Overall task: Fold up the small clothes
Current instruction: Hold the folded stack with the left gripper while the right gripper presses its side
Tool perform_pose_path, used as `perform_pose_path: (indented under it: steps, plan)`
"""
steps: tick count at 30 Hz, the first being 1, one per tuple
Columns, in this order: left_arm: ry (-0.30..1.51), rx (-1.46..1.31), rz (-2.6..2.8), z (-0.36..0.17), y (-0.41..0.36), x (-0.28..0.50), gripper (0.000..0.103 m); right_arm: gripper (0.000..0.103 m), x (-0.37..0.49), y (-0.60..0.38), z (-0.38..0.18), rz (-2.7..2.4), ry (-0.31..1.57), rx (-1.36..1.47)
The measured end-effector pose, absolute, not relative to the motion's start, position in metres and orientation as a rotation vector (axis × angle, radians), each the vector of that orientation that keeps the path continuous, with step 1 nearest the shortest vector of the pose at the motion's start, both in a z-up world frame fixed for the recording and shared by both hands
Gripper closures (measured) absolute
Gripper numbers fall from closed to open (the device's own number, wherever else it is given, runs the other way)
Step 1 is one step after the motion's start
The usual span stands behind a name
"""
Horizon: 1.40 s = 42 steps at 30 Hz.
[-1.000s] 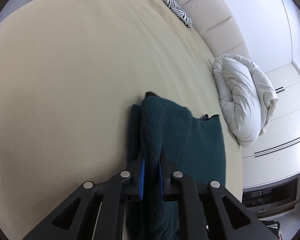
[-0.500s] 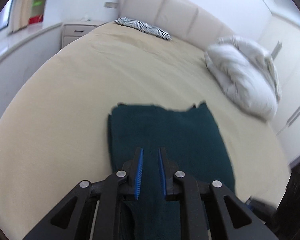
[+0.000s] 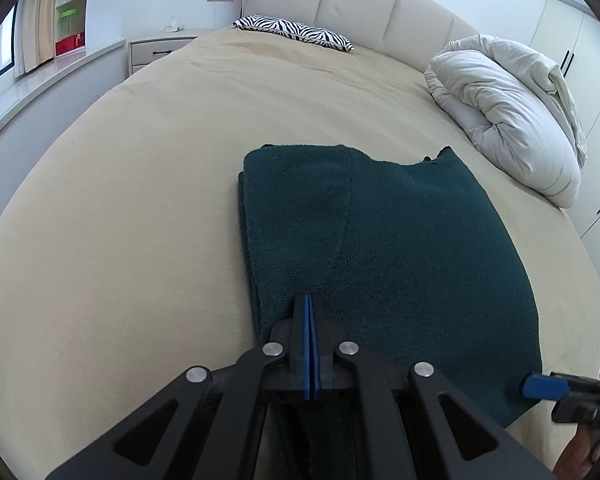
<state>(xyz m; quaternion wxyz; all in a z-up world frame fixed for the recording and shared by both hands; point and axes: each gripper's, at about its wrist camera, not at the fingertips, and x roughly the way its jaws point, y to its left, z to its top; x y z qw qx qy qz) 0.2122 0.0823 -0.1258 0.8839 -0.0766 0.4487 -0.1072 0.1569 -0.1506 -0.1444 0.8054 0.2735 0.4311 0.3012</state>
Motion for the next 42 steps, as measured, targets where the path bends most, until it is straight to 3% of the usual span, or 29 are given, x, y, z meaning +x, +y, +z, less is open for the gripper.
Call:
perform_pose_path:
  steps: [3,8,12,17,36,38,42]
  plan:
    - [0.934,-0.145,-0.231,-0.126,0.082,0.211,0.096,0.058,0.160,-0.165,-0.155,0.600,0.962,0.606]
    - [0.935,-0.184,-0.253,-0.128,0.088,0.209,0.096,0.068,0.152,-0.188,-0.174,0.622,1.007,0.629]
    - [0.931,-0.189,-0.253,-0.129,0.089,0.209,0.096,0.064,0.148,-0.208,-0.142,0.610,0.980,0.586]
    - [0.930,-0.217,-0.267,-0.131,0.093,0.209,0.096,0.063,0.204,-0.204,-0.087,0.636,0.915,0.597]
    - [0.906,-0.278,-0.306,-0.139,0.102,0.208,0.096,0.062,0.358,-0.254,-0.127,0.474,1.029,0.799]
    - [0.902,-0.275,-0.306,-0.140,0.103,0.208,0.096,0.066,0.364,-0.272,-0.140,0.471,1.013,0.863]
    - [0.904,-0.307,-0.316,-0.141,0.106,0.209,0.096,0.086,0.367,-0.291,-0.151,0.421,0.992,0.829]
